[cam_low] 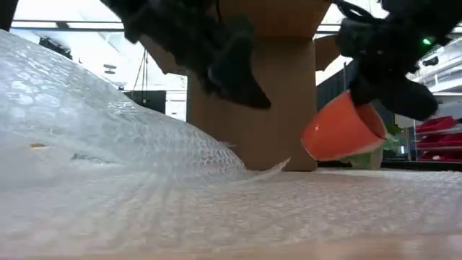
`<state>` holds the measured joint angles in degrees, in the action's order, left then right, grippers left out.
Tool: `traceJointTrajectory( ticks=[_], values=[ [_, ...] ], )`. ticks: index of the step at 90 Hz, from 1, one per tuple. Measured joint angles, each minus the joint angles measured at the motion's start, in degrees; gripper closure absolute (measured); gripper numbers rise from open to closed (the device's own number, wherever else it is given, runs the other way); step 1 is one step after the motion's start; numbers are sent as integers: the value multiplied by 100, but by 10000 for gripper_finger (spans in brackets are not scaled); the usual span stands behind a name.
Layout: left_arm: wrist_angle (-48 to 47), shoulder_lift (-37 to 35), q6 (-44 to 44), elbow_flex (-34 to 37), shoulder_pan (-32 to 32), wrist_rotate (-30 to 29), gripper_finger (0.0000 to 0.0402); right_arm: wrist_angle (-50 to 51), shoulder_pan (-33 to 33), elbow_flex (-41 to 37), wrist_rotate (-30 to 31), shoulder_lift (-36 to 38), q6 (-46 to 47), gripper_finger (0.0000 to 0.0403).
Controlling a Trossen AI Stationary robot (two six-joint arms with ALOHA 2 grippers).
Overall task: Wrap mug
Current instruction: Wrap the orange mug with the bubble wrap
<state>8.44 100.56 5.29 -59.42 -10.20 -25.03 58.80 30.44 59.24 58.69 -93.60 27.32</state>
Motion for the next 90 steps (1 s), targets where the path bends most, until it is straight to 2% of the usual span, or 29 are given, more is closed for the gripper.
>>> traceJointTrajectory(
  ticks=[15,41,61,79,90],
  values=[
    [202,264,293,7,-76,10,259,-605,454,69,-242,-2,292,403],
    [1387,607,868,5,-310,28,259,-1017,651,-196,2,-7,1056,403],
    [2114,671,855,3,-428,28,259,-1845,616,-707,-154,-7,1011,403],
    [2243,847,934,7,-413,58,259,-2201,616,-811,-196,-1,904,397],
    [2574,1001,1063,5,-423,294,259,-2471,615,-813,-424,0,886,382]
  ],
)
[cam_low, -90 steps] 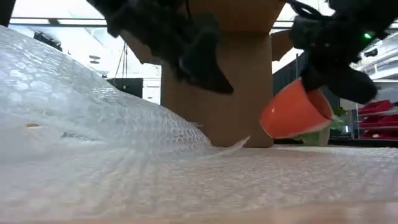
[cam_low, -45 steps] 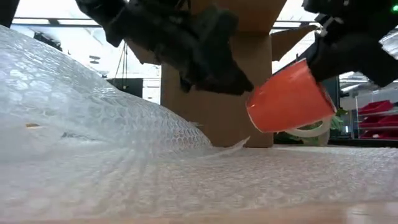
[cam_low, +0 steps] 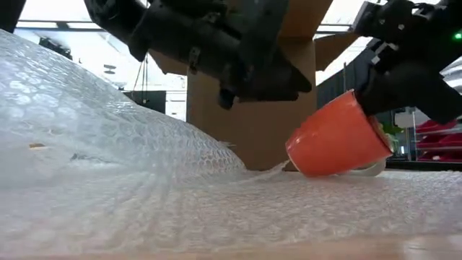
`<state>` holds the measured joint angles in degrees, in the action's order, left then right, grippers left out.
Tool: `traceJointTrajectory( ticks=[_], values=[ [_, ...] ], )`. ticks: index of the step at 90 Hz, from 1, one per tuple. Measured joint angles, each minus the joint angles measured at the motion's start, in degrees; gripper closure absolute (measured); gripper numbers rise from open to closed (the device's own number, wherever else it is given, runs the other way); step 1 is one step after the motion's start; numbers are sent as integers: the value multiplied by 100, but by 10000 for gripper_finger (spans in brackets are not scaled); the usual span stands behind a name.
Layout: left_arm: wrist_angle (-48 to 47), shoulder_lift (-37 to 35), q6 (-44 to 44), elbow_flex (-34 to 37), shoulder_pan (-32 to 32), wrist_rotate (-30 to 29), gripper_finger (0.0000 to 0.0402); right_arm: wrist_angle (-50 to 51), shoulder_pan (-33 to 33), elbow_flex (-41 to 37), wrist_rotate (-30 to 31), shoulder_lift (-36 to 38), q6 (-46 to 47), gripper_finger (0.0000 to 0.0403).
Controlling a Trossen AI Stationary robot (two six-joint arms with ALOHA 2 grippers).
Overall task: Wrap mug
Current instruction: Wrap the orange mug with the bubble wrap
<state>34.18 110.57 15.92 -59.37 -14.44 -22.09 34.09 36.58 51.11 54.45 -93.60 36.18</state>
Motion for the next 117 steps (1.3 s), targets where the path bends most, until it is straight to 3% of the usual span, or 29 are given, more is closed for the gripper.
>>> traceJointTrajectory(
  ticks=[39,60,74,94,117],
  values=[
    [420,491,53,-127,7,278,259,-49,-38,80,-1394,315,147,254],
    [377,543,-45,-127,9,280,259,390,39,380,-1847,872,229,211],
    [369,543,-68,-127,7,291,259,1014,163,389,-2087,1312,734,198],
    [152,344,-491,-125,8,294,259,3355,236,342,-2619,1505,2613,206],
    [-27,-170,-881,-127,2,288,259,2556,212,-673,-3670,1493,3535,211]
  ],
)
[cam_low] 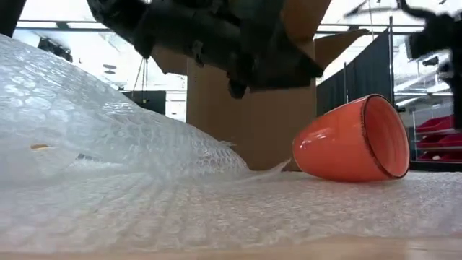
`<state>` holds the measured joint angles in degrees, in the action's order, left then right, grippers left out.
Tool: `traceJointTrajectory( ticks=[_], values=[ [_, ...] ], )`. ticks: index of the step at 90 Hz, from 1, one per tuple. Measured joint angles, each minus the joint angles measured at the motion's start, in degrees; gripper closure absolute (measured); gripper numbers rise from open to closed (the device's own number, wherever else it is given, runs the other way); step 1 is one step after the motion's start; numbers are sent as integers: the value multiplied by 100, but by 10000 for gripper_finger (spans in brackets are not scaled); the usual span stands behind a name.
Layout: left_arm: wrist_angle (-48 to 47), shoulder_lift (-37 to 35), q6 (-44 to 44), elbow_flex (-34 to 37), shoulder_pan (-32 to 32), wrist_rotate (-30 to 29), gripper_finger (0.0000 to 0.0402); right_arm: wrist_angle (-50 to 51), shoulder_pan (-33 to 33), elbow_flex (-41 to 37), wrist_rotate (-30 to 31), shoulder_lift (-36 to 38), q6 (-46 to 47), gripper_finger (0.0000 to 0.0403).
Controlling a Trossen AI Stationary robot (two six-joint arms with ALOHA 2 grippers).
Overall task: Wrap mug
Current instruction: Wrap the orange mug with the bubble wrap
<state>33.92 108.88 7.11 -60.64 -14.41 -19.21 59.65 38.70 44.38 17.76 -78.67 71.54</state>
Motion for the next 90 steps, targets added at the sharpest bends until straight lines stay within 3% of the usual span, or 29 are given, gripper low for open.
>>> traceJointTrajectory(
  ticks=[13,35,46,62,90],
  values=[
    [15,-70,-225,0,0,0,259,-498,-13,-573,-203,0,523,212],
    [-76,-70,-238,0,5,-15,259,-1787,-14,-1220,-271,35,544,219],
    [-79,-67,-238,0,9,-21,259,-1827,63,-1148,88,31,535,263],
    [-96,-67,-238,0,9,-26,259,-1837,94,-1090,304,13,299,385],
    [-132,-65,-205,0,5,-27,259,-1896,131,-706,144,116,-391,401]
  ],
)
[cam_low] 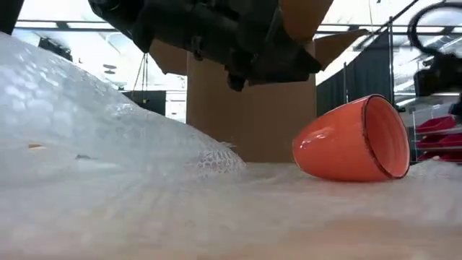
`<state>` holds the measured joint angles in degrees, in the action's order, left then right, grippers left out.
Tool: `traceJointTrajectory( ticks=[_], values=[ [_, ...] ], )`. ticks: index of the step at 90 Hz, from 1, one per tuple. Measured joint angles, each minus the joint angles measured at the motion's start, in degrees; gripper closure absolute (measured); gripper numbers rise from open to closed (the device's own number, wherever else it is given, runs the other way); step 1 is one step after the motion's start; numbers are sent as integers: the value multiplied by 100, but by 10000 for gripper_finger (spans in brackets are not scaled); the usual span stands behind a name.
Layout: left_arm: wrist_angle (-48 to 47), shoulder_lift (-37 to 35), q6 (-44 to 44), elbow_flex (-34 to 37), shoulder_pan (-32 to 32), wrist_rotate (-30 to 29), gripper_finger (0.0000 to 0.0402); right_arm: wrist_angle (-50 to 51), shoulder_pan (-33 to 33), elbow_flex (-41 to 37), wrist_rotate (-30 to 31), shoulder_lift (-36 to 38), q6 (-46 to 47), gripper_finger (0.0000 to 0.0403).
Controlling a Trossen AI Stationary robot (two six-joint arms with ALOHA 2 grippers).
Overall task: Wrap mug
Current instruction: Wrap the orange mug with the bubble wrap
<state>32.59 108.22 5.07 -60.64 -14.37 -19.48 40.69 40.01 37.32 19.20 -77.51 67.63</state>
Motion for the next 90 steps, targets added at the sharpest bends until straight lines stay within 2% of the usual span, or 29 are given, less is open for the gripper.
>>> traceJointTrajectory(
  ticks=[24,52,68,90],
  values=[
    [7,2,119,0,1,-38,259,-393,4,188,-17,15,-797,402],
    [44,4,255,0,0,-40,259,-1904,-179,189,3,15,-1623,403],
    [73,71,283,0,0,-42,259,-2432,-271,191,-200,15,-1686,403],
    [101,267,400,1,0,-49,259,-2872,-363,191,11,-20,-1800,403]
  ],
)
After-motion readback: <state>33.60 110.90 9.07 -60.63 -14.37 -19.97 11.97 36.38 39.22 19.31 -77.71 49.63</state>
